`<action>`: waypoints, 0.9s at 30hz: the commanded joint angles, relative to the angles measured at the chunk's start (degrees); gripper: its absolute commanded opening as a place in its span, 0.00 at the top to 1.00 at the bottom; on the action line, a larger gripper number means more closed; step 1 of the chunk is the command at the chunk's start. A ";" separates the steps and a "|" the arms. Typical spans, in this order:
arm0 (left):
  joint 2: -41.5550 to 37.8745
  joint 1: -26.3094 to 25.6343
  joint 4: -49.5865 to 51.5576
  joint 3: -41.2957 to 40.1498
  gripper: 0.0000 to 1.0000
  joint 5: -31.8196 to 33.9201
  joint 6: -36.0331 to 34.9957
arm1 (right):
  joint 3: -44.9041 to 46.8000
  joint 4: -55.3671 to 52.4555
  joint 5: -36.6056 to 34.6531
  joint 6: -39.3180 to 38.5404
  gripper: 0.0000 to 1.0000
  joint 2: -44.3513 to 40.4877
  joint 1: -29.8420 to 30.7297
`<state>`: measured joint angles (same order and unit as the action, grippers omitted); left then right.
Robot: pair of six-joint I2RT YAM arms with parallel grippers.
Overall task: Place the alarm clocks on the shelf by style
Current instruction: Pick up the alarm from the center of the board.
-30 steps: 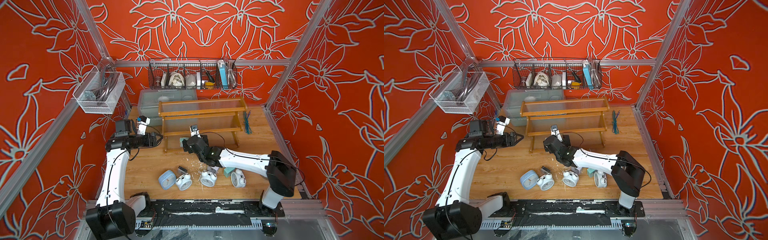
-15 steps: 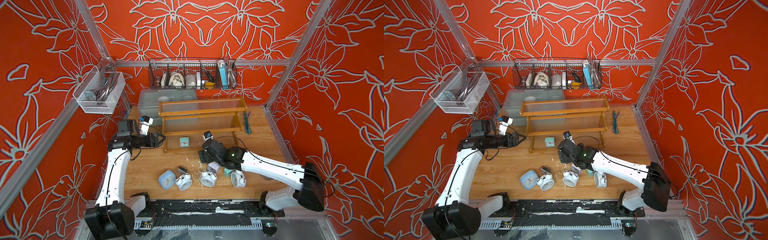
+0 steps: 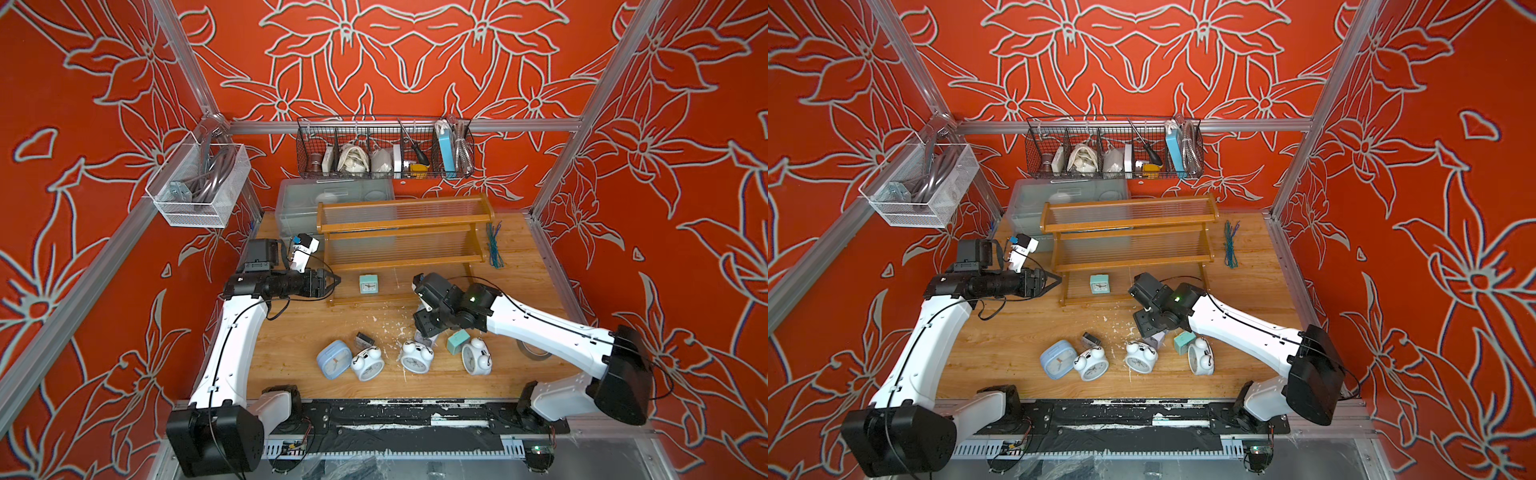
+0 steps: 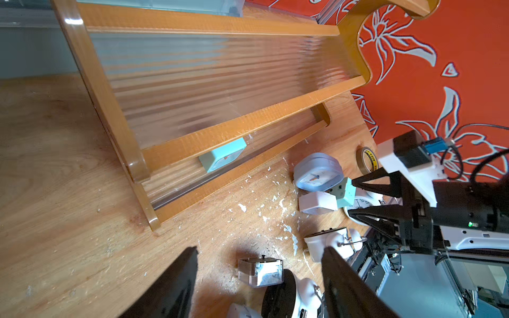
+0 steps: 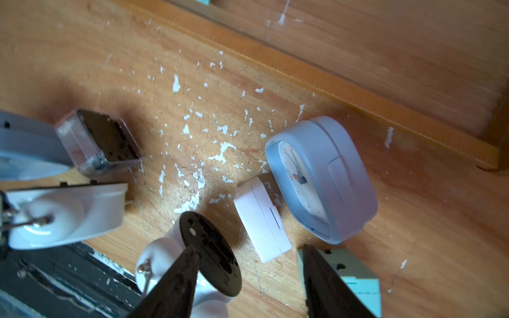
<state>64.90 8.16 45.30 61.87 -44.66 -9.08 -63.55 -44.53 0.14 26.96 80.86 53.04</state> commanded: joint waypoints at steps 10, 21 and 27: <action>0.46 -0.60 0.28 -0.52 0.28 -0.16 -0.94 | 1.76 -0.43 9.71 -15.17 0.43 4.89 -3.55; 0.49 -0.60 0.40 -0.57 0.28 -0.01 -0.77 | 3.25 1.35 8.09 -15.89 0.46 8.57 -3.52; 0.23 -0.60 0.57 -0.58 0.28 0.10 -0.78 | 4.12 2.94 8.36 -15.75 0.49 9.64 -3.46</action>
<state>65.14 7.81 45.34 61.87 -44.64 -9.15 -60.47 -42.35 8.86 11.73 89.95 49.52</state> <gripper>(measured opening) 0.719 0.520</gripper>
